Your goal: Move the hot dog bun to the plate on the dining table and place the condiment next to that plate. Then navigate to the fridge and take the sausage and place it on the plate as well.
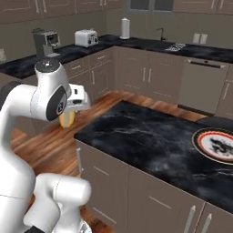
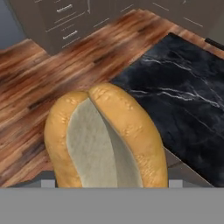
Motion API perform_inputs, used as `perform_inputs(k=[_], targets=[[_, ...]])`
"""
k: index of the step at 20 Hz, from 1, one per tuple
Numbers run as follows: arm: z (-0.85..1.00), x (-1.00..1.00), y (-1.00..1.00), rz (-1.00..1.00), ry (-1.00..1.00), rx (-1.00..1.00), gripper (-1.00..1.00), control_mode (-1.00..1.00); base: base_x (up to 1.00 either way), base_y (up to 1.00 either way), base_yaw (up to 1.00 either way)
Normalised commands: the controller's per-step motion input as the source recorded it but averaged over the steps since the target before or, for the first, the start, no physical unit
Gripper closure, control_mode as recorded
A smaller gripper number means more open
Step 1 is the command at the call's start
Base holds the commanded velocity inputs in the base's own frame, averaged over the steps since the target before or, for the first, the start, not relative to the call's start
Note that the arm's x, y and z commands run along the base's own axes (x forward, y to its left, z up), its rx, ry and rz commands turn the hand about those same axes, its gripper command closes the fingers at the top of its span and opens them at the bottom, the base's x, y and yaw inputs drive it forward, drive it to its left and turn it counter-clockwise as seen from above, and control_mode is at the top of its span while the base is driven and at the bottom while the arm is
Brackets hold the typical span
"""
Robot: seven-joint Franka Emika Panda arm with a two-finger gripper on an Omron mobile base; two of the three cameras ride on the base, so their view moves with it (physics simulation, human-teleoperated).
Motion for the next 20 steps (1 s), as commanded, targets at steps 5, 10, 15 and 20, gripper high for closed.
perform_inputs(k=[5,10,15,20], targets=[[0.0,0.0,0.0,0.0,0.0,0.0,1.0,1.0,-0.12,-0.47,-0.13],[0.0,0.0,0.0,0.0,0.0,0.0,1.0,1.0,-0.08,-0.81,-0.33],[0.0,0.0,0.0,0.0,0.0,0.0,1.0,1.0,0.14,-0.43,-0.57],[0.0,0.0,0.0,0.0,0.0,0.0,1.0,1.0,0.43,-0.05,-0.47]])
